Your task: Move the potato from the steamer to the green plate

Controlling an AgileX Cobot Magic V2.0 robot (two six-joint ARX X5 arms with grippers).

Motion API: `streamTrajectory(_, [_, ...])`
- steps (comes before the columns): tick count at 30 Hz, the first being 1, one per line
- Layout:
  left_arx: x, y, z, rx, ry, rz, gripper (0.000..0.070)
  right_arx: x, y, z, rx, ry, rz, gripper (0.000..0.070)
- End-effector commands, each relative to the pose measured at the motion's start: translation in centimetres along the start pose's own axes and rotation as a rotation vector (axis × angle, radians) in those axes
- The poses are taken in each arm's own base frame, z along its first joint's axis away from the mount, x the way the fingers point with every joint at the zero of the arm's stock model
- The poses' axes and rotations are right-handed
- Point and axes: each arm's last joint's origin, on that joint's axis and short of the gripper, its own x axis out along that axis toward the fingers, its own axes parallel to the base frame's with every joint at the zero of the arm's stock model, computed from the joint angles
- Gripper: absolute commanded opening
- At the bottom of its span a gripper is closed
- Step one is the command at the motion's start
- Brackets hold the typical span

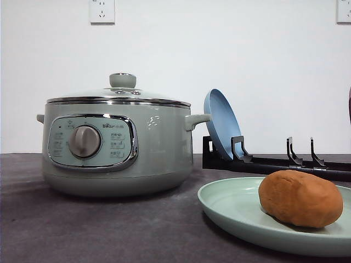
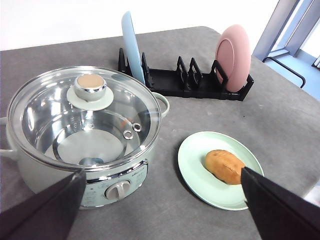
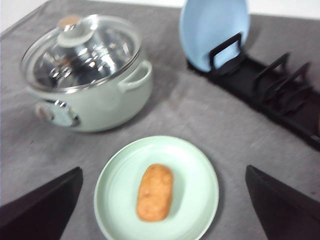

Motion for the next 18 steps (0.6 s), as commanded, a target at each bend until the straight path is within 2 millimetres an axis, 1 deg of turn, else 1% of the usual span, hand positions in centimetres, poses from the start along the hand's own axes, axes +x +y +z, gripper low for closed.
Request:
streamTrajectory(1, [0.00, -0.06, 0.15, -0.002, -0.001, -0.006, 0.0635, -0.23, 0.14, 0.35, 0.017, -0.023, 0.020, 0.0659])
streamTrajectory(2, [-0.01, -0.06, 0.13, -0.003, 0.001, -0.006, 0.0631, -0.22, 0.15, 0.36, 0.016, -0.025, 0.021, 0.0659])
streamTrajectory(3, [-0.02, -0.06, 0.11, -0.003, 0.002, -0.006, 0.0606, -0.22, 0.16, 0.40, 0.017, -0.028, 0.022, 0.0658])
streamTrajectory(4, [-0.01, -0.06, 0.10, -0.004, 0.004, -0.006, 0.0492, -0.23, 0.17, 0.44, 0.017, -0.032, 0.024, 0.0642])
streamTrajectory(5, [-0.01, -0.05, 0.07, -0.005, 0.006, -0.006, 0.0255, -0.24, 0.19, 0.46, 0.017, -0.033, 0.029, 0.0548])
streamTrajectory(6, [-0.01, -0.05, 0.05, -0.005, 0.009, -0.006, 0.0023, -0.24, 0.20, 0.45, 0.016, -0.032, 0.035, 0.0355])
streamTrajectory(7, [-0.01, -0.05, 0.07, -0.005, 0.007, -0.005, 0.0020, -0.24, 0.22, 0.45, 0.015, -0.030, 0.040, 0.0089])
streamTrajectory(8, [-0.01, -0.06, 0.10, -0.003, 0.004, -0.006, 0.0015, -0.24, 0.23, 0.47, 0.012, -0.032, 0.042, 0.0005])
streamTrajectory(9, [0.00, -0.06, 0.12, -0.004, 0.002, -0.006, 0.0000, -0.24, 0.25, 0.54, 0.010, -0.039, 0.044, 0.0024])
streamTrajectory(18, [-0.01, -0.06, 0.14, -0.003, -0.001, -0.006, 0.0000, -0.29, 0.28, 0.63, 0.011, -0.047, 0.051, 0.0023])
